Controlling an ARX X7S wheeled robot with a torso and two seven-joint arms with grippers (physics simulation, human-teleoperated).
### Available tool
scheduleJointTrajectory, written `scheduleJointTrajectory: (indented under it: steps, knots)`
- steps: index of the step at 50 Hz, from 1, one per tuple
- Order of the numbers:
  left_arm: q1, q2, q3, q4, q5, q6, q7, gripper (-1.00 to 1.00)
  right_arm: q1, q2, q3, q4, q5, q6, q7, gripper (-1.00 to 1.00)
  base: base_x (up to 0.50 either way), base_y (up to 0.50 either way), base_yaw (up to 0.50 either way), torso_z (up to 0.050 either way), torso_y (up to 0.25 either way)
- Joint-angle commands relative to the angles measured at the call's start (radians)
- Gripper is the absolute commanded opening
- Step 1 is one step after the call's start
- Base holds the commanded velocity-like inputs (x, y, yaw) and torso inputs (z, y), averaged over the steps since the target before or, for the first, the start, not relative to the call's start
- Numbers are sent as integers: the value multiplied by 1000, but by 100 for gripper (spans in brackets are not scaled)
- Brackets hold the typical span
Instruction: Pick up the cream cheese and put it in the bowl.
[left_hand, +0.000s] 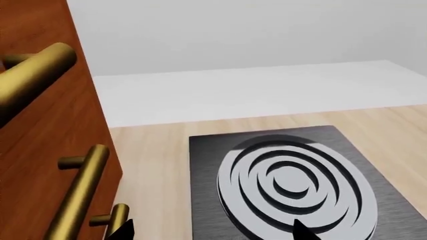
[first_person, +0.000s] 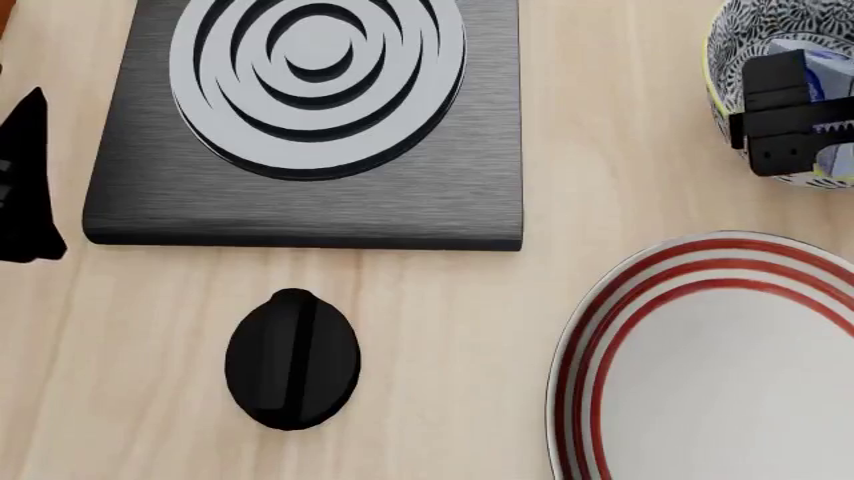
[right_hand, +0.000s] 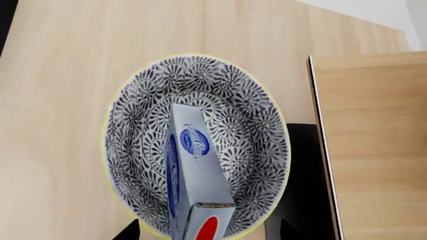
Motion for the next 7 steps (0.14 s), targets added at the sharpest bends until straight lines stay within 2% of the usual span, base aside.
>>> scheduleJointTrajectory:
  steps: [1,7]
  knots:
    - [-7,-4,-5,4,-16,-3,-10,100,43,11,34,-22,45,43,53,100,0,0,0,0,0]
    - [-3,-7,-8,11,-21,-3,-17,100,74,15,66,-39,97,73,90,100,0,0,0,0,0]
